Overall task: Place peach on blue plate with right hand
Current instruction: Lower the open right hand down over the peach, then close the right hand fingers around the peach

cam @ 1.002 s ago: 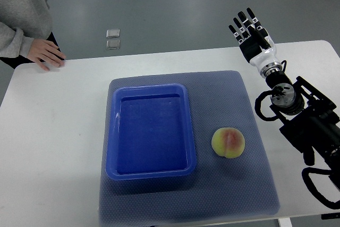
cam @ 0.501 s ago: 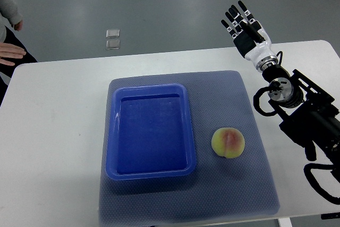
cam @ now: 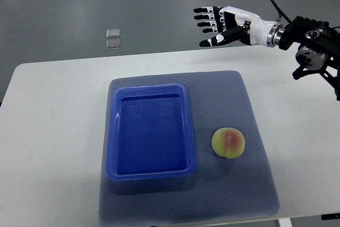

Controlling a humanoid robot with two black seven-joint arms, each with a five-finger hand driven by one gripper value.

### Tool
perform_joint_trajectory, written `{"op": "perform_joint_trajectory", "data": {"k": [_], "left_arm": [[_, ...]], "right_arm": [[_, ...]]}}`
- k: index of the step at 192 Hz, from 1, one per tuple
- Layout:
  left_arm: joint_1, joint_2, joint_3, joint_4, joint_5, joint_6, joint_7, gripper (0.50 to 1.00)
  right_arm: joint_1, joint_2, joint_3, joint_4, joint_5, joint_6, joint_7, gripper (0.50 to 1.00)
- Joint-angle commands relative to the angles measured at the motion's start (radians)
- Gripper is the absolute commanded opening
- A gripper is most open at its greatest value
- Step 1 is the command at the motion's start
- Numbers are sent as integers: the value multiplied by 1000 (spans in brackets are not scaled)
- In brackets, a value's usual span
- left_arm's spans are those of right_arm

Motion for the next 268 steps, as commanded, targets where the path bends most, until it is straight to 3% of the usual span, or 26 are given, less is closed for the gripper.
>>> {"op": "perform_joint_trajectory", "data": {"k": [1, 4, 6, 13, 14, 24, 45, 57, 60, 83, 104, 114, 115, 117, 158, 168, 268], "left_arm": [[-3, 0, -2, -4, 1, 0, 0, 1000], [-3, 0, -2, -4, 1, 0, 0, 1000], [-3, 0, -2, -4, 1, -1, 0, 1000], [-3, 0, -2, -4, 1, -1, 0, 1000], [-3, 0, -2, -4, 1, -1, 0, 1000], [-5, 0, 0, -4, 1, -1, 0, 1000], [-5, 0, -2, -4, 1, -1, 0, 1000], [-5, 0, -2, -4, -1, -1, 0, 1000], [-5, 0, 0, -4, -1, -1, 0, 1000], [-5, 0, 0, -6, 1, -1, 0, 1000], [-5, 0, 1, -6, 1, -1, 0, 1000], [-5, 0, 1, -6, 1, -1, 0, 1000], [-5, 0, 1, -4, 1, -1, 0, 1000], [-5, 0, 3, -4, 1, -1, 0, 1000], [-5, 0, 1, -4, 1, -1, 0, 1000], [-5, 0, 3, -3, -1, -1, 0, 1000], [-5, 0, 1, 3, -1, -1, 0, 1000]], "right_arm": [[74, -79, -89, 100, -17, 59, -70, 932], [74, -79, -89, 100, -17, 59, -70, 932], [131, -123, -162, 173, -17, 106, -102, 932], [131, -123, -163, 173, -17, 106, -102, 932], [181, -152, -234, 222, -19, 134, -113, 932], [241, -184, -327, 282, -26, 145, -116, 930], [368, -234, -520, 406, -66, 139, -118, 930], [382, -235, -535, 417, -71, 135, -118, 930], [447, -247, -626, 480, -89, 125, -119, 930], [499, -254, -704, 549, -92, 65, -138, 930], [485, -238, -712, 555, -89, -29, -138, 928], [485, -238, -712, 555, -89, -29, -138, 928], [467, -228, -719, 554, -89, -74, -138, 928], [461, -224, -724, 554, -89, -81, -138, 928], [398, -211, -738, 554, -91, -130, -138, 928], [358, -206, -735, 554, -91, -174, -136, 930], [212, -209, -721, 568, -95, -227, -134, 930]]}}
